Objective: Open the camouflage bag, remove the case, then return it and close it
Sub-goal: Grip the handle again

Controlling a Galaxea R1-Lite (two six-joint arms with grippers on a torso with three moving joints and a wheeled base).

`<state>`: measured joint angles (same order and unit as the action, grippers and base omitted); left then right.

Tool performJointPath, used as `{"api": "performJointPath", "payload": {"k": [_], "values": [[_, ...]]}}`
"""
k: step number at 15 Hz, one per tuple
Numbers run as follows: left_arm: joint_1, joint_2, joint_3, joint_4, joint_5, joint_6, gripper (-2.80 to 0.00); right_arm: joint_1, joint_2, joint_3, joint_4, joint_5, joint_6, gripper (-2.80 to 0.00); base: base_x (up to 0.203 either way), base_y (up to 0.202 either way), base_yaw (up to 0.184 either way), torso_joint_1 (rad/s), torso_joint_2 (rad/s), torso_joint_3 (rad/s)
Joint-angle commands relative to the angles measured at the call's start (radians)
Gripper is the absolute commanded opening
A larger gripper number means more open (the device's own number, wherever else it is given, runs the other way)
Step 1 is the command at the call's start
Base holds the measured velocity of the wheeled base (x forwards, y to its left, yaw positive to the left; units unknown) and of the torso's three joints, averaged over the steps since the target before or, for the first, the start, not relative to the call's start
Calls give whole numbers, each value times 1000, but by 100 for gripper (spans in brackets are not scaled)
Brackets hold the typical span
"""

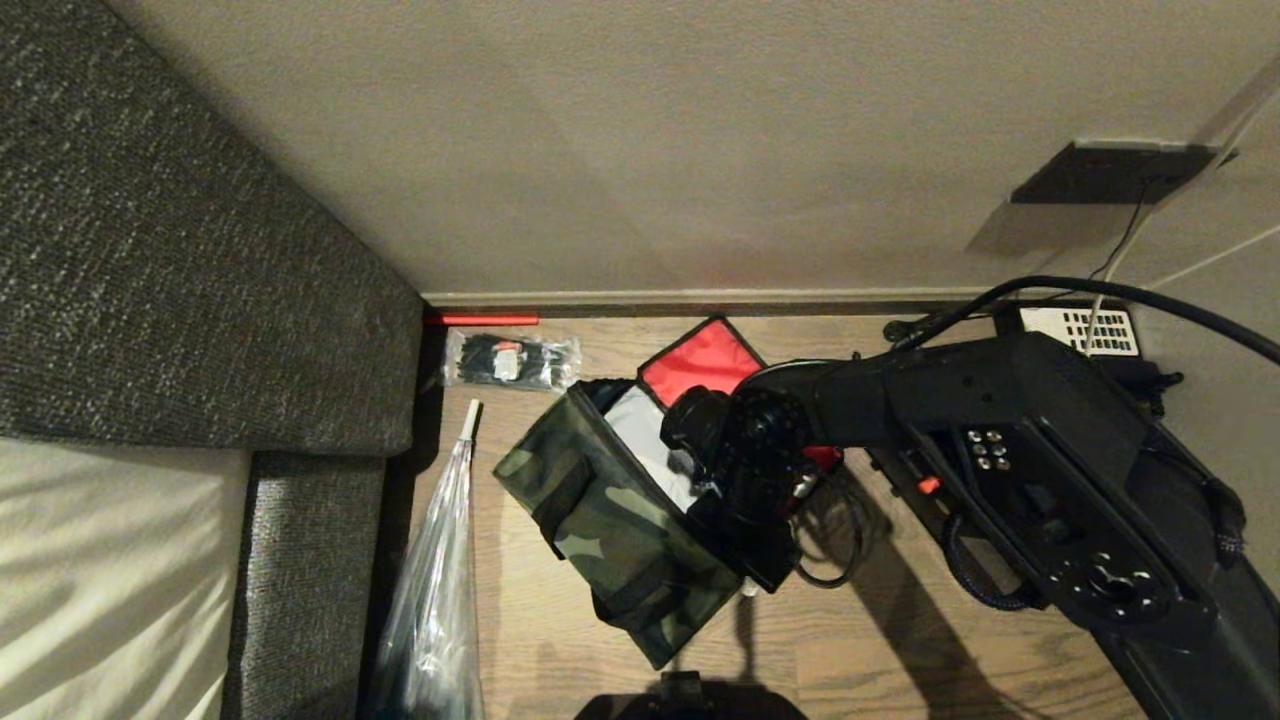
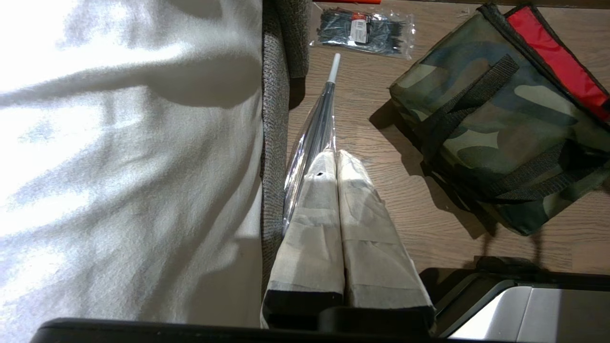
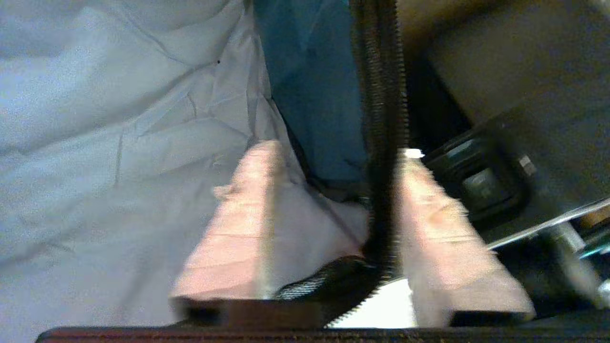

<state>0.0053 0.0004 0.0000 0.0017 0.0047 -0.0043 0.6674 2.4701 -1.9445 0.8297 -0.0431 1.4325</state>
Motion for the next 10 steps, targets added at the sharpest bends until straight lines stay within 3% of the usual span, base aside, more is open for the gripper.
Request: {"api": "performJointPath", "payload": {"k": [1, 3, 4, 7, 10], "values": [[1, -2, 2, 0, 0, 0, -280, -42, -44, 21, -5, -4, -82, -280, 0, 0, 0, 0, 0, 0], [1, -2, 2, 0, 1, 0, -280, -87, -91, 35, -6, -21, -205, -280, 0, 0, 0, 0, 0, 0], [1, -2, 3, 0, 1, 0, -280, -115, -125, 47, -8, -36, -308, -280, 0, 0, 0, 0, 0, 0], [-1, -2, 2, 0, 0, 0, -280, -219, -244, 67, -49, -61, -679, -280, 0, 0, 0, 0, 0, 0], [1, -2, 2, 0, 1, 0, -280, -282, -331, 75, -130, -45, -1120, -280, 0, 0, 0, 0, 0, 0]]}}
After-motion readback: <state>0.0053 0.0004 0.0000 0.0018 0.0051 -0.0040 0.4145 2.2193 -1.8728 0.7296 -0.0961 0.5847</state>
